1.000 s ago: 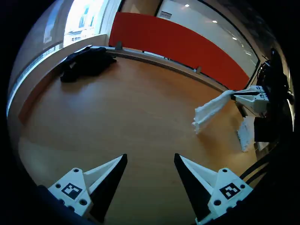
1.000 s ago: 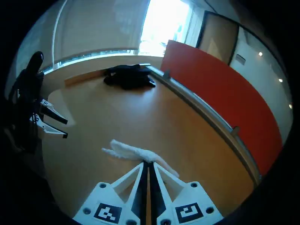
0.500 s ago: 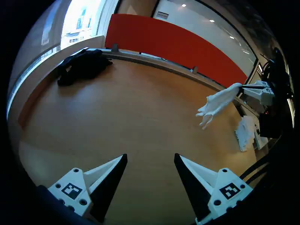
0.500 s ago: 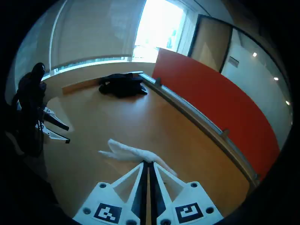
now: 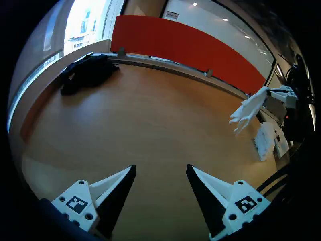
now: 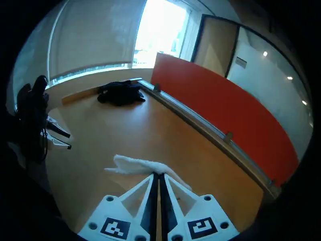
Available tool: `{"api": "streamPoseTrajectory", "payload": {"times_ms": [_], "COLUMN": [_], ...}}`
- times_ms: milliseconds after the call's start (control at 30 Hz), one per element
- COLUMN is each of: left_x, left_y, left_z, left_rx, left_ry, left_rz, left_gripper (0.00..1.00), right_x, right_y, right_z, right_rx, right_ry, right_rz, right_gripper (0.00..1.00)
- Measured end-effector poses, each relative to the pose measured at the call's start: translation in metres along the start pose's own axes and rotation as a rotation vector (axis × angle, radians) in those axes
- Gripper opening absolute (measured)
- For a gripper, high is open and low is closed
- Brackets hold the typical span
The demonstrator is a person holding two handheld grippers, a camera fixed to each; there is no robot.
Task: Fold towel
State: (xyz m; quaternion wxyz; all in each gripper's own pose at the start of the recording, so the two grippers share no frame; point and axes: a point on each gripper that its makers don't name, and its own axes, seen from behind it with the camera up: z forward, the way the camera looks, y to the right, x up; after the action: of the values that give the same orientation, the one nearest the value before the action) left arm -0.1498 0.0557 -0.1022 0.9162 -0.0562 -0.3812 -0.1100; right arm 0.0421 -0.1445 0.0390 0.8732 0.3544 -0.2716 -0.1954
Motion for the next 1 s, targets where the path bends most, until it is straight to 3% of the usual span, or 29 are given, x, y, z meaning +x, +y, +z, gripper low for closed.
{"api": "streamPoseTrajectory", "payload": {"times_ms": [467, 1000], "left_x": [0.011, 0.009], "left_y": [0.005, 0.014], "left_z": [0.008, 0.014], "left_rx": [0.023, 0.049], "left_ry": [-0.002, -0.023], "left_rz": [0.028, 0.054], "left_gripper": [0.93, 0.93], "right_x": [-0.034, -0.074], "right_y": [0.083, 0.188], "right_z": [-0.042, -0.088], "right_rx": [-0.078, -0.183], "right_ry": [-0.015, -0.028], "right_rz": [0.039, 0.119], "right_gripper": [0.03, 0.03]}}
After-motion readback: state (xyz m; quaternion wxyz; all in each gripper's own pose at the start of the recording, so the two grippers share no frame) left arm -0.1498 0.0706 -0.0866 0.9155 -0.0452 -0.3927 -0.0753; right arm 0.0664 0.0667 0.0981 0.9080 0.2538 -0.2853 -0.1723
